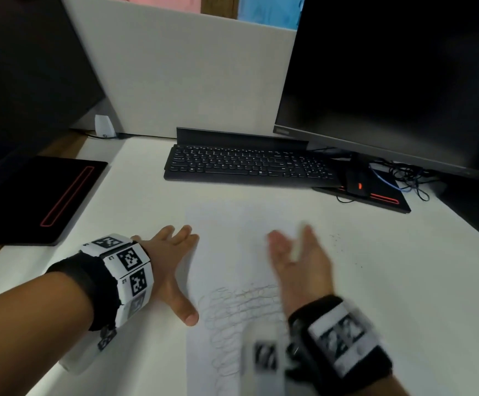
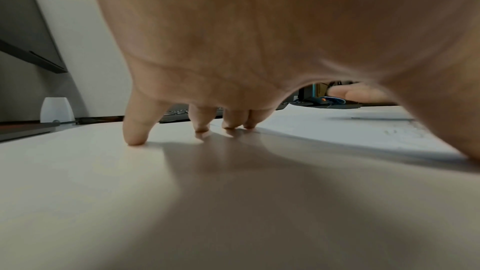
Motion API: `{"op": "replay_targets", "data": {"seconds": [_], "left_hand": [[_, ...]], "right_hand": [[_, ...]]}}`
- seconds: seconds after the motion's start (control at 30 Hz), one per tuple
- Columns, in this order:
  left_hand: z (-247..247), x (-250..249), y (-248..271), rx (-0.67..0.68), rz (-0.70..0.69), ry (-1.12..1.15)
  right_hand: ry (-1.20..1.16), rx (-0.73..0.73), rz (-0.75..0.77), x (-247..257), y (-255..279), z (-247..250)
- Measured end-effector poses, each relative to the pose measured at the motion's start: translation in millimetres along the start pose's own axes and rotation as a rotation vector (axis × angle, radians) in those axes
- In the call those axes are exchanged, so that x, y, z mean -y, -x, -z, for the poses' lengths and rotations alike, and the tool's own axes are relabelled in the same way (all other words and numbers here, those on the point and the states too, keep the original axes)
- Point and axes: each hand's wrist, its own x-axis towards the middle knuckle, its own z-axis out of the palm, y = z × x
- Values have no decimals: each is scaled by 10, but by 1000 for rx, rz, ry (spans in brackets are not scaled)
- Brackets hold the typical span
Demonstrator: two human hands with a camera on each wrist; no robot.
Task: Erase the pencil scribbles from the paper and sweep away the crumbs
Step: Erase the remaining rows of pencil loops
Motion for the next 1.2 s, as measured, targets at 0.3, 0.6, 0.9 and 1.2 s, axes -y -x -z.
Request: {"op": "replay_targets", "data": {"seconds": [0.3,0.6,0.9,1.2], "left_hand": [[10,-35,14,-7,17,-15],[25,-54,8,5,23,-11],[10,-26,19,-6,11,11],[20,-68,5,0,31,-65]], "right_hand": [[100,28,-104,10,-100,64],[177,128,-159,-314,313,-162],[32,-44,-78,73,-291,-44],[316,226,-217,-708,445,-189]]}}
